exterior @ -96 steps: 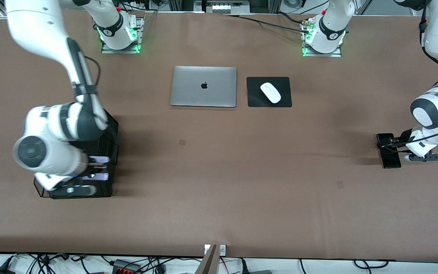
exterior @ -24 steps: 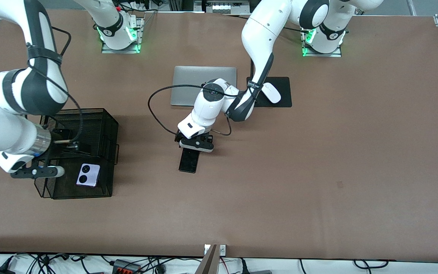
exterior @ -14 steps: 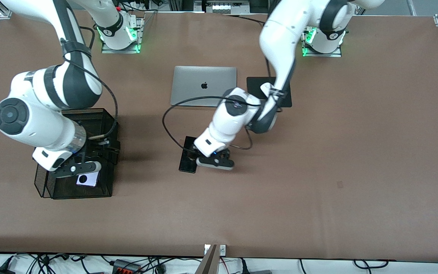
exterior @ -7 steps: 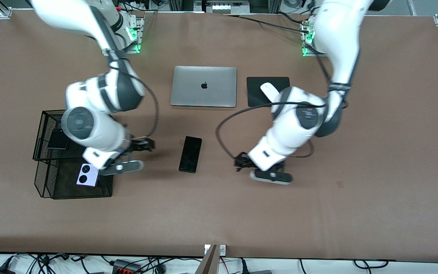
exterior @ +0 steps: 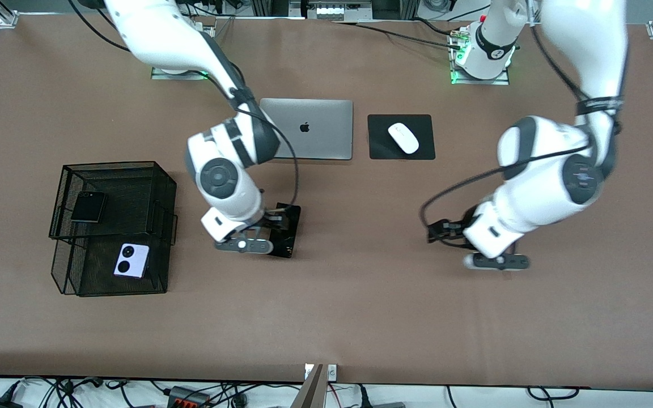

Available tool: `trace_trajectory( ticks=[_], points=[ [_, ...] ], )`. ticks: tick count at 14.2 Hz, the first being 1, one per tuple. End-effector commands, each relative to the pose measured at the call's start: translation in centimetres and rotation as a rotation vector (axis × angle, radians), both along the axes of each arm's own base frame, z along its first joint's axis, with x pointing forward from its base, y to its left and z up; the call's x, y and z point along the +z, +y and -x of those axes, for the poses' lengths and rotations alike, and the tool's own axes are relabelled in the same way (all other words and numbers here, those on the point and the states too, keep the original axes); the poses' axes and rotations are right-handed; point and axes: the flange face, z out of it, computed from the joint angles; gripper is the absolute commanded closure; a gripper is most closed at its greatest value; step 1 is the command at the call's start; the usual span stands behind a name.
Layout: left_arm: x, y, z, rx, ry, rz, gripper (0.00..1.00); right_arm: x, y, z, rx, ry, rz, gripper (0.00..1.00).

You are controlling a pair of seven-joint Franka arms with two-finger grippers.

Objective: Place phones with both arms
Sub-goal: 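Grasp the tall smartphone with the right gripper while the left gripper withdraws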

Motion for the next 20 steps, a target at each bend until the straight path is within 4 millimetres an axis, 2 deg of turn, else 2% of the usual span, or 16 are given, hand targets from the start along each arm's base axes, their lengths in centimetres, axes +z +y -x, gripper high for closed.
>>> trace_trajectory(
  ticks=[1, 3, 6, 7, 10, 12, 16, 20],
  points=[
    [1.6, 4.0, 1.7, -0.019, 0.079, -0.019, 0.00, -3.6, 1.4, 0.3, -0.037, -0.016, -0.004, 0.00],
    [2.6, 7.7, 1.9, -0.039, 0.086, -0.093, 0.00, -5.2, 2.3, 1.1, -0.044, 0.000, 0.008, 0.00],
    [4.1, 10.8, 2.7, -0.058, 0.104, -0.161, 0.00, -6.2, 2.8, 1.4, -0.056, 0.000, 0.010, 0.00],
    [4.2, 12.6, 3.0, -0.035, 0.130, -0.160, 0.00, -6.4, 2.8, 1.3, -0.056, -0.007, 0.005, 0.00],
    [7.1, 17.0, 4.3, 0.022, 0.153, -0.164, 0.00, -7.8, 3.6, 1.7, -0.042, -0.016, 0.004, 0.00],
    [9.0, 18.7, 5.3, 0.044, 0.163, -0.167, 0.00, -8.3, 4.5, 2.2, -0.023, -0.015, 0.008, 0.00],
    [8.9, 21.2, 5.9, 0.042, 0.200, -0.264, 0.00, -8.7, 4.8, 2.2, -0.001, -0.019, 0.020, 0.00],
    [9.4, 21.5, 6.0, 0.043, 0.188, -0.268, 0.00, -8.7, 4.5, 2.1, -0.003, -0.015, 0.027, 0.00]
  ],
)
